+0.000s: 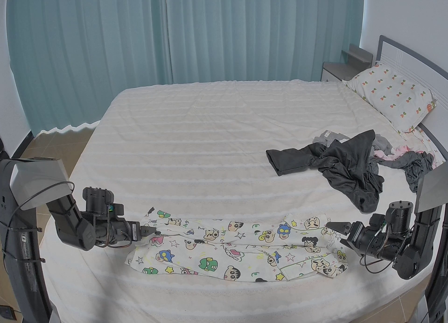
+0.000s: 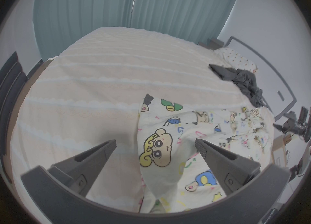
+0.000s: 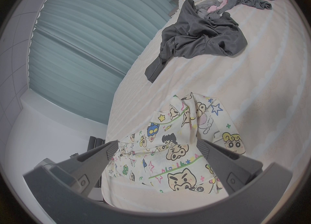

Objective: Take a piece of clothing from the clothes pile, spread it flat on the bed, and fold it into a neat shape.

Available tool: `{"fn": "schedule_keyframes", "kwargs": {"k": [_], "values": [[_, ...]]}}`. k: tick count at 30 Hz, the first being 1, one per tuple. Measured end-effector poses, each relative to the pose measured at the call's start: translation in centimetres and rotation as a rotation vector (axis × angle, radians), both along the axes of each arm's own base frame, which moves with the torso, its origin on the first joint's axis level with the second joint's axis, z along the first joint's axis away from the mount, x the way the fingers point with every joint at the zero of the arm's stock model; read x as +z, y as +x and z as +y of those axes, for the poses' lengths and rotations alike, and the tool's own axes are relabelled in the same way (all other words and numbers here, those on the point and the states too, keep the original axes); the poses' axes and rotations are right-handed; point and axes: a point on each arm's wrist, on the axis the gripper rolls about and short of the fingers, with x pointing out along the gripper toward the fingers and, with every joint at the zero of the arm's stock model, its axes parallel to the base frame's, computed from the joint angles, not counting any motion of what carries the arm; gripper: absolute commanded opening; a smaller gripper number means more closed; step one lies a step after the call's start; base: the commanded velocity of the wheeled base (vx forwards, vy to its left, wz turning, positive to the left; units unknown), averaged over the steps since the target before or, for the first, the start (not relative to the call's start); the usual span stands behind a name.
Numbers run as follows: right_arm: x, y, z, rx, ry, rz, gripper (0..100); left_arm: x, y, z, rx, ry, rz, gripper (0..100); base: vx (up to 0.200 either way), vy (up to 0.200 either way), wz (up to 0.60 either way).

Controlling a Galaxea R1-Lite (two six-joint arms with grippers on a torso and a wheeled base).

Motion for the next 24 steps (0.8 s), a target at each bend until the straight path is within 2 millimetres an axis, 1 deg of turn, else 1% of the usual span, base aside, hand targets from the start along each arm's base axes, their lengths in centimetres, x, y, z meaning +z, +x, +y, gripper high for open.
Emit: {"fn": "schedule_keyframes", "kwargs": {"k": [6,11,15,16,24], "values": [[0.0,0.0,0.0,0.000,0.000,0.001,100,-1.7,0.6,-1.5,-0.047,0.027,0.071,100,0.000,0.000,0.00],[0.0,0.0,0.0,0.000,0.000,0.000,100,-2.3,0.9,-2.3,-0.070,0.033,0.108,100,0.000,0.000,0.00],[0.0,0.0,0.0,0.000,-0.001,0.000,100,-2.3,1.4,-2.9,-0.080,0.033,0.105,100,0.000,0.000,0.00],[0.0,0.0,0.0,0.001,-0.001,0.000,100,-2.3,1.5,-3.0,-0.081,0.033,0.107,0,0.000,0.000,0.00],[0.0,0.0,0.0,0.004,-0.006,-0.001,100,-2.4,1.6,-3.2,-0.084,0.031,0.154,0,0.000,0.000,0.00]]}}
